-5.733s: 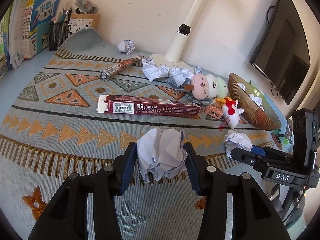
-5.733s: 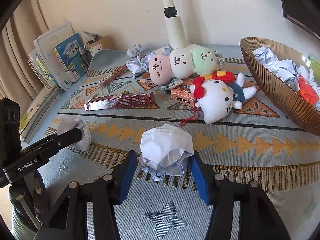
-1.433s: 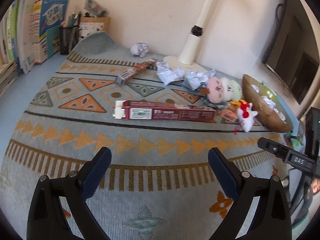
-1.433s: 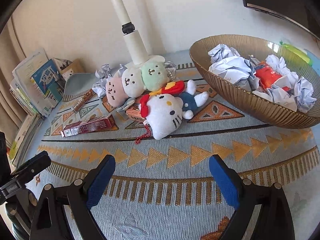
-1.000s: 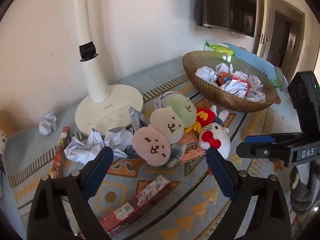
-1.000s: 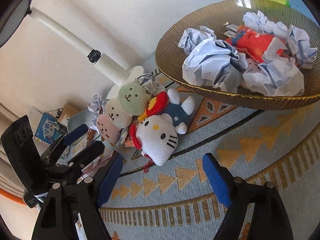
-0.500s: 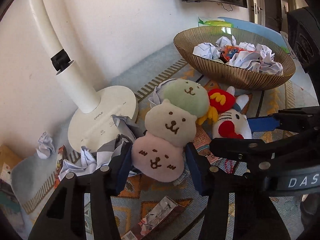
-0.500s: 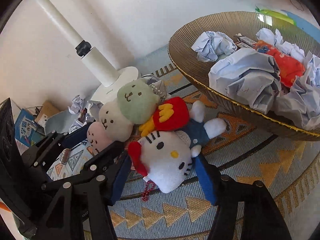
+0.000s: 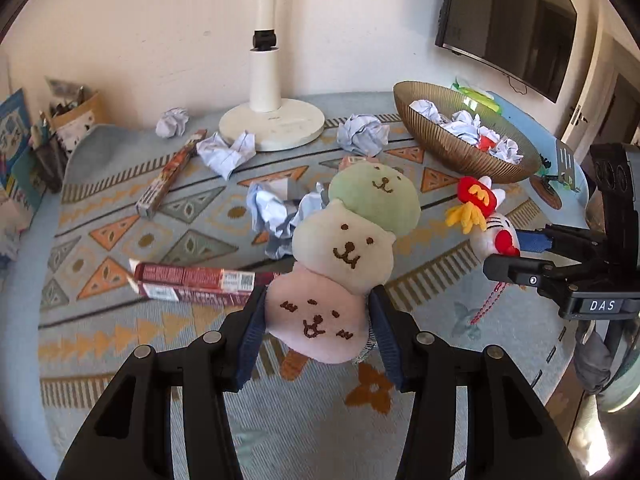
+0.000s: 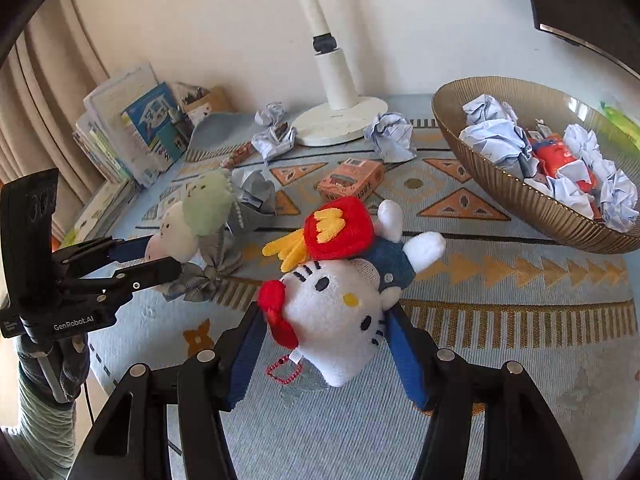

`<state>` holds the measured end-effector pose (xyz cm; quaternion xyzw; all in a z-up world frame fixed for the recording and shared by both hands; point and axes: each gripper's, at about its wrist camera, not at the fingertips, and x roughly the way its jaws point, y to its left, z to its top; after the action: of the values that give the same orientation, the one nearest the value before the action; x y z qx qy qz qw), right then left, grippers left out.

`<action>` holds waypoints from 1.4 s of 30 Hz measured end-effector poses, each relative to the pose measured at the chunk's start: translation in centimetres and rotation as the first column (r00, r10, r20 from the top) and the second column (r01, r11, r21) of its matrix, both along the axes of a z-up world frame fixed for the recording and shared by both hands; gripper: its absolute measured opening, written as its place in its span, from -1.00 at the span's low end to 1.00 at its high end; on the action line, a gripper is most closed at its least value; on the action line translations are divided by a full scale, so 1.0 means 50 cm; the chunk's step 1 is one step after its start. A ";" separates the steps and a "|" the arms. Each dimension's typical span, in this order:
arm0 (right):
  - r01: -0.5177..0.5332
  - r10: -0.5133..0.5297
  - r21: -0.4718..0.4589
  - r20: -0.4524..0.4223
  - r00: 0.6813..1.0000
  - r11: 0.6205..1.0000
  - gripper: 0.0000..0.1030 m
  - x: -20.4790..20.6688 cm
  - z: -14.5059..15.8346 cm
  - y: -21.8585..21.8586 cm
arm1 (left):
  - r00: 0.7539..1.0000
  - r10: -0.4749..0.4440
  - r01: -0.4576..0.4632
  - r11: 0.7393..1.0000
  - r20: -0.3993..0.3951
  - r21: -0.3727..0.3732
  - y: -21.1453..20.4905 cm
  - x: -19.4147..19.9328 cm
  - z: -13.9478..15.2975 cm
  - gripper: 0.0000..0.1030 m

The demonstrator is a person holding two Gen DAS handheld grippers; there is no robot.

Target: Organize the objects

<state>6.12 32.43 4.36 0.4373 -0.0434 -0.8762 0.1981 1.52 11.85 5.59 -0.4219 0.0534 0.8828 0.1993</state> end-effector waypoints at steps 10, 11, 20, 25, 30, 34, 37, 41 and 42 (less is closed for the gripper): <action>-0.013 0.011 0.103 0.016 1.000 0.995 0.66 -0.023 -0.056 0.000 | 0.988 0.075 -0.089 0.991 0.135 0.102 -0.045 0.077 -0.053 -0.05; -0.009 0.006 0.101 0.027 1.000 0.995 0.74 -0.029 -0.058 0.002 | 0.988 0.074 -0.089 0.990 0.133 0.109 -0.048 0.081 -0.053 -0.03; -0.008 0.005 0.106 0.030 1.000 0.994 0.74 -0.028 -0.061 0.005 | 0.988 0.128 -0.145 0.957 0.081 0.252 -0.076 0.065 -0.066 0.03; 0.002 -0.004 0.079 0.035 0.999 0.997 0.74 -0.029 -0.059 0.014 | 0.991 0.128 -0.135 0.924 0.043 0.358 -0.119 0.089 -0.011 -0.08; 0.006 -0.007 0.065 0.024 1.000 0.998 0.74 -0.025 -0.054 0.019 | 0.978 0.198 -0.210 0.920 0.071 0.332 -0.180 0.107 -0.009 -0.08; 0.011 -0.013 0.055 0.031 0.999 0.998 0.74 -0.026 -0.055 0.024 | 0.981 0.161 -0.192 0.905 0.111 0.381 -0.172 0.115 -0.033 0.12; 0.008 -0.010 0.051 0.039 0.999 0.999 0.74 -0.026 -0.056 0.025 | 0.989 0.082 -0.125 0.907 0.122 0.402 -0.121 0.104 -0.038 0.35; 0.008 -0.010 0.044 0.040 0.999 0.999 0.74 -0.026 -0.056 0.028 | 0.994 0.037 -0.077 0.911 0.107 0.405 -0.046 0.081 -0.031 0.52; 0.008 -0.010 0.040 0.040 0.999 0.999 0.74 -0.026 -0.056 0.029 | 0.993 0.031 -0.075 0.915 0.117 0.397 -0.027 0.071 -0.032 0.54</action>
<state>4.81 33.90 1.56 0.4586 -0.0319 -0.8687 0.1845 5.06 10.51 4.01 -0.4209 -0.1506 0.8559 0.2598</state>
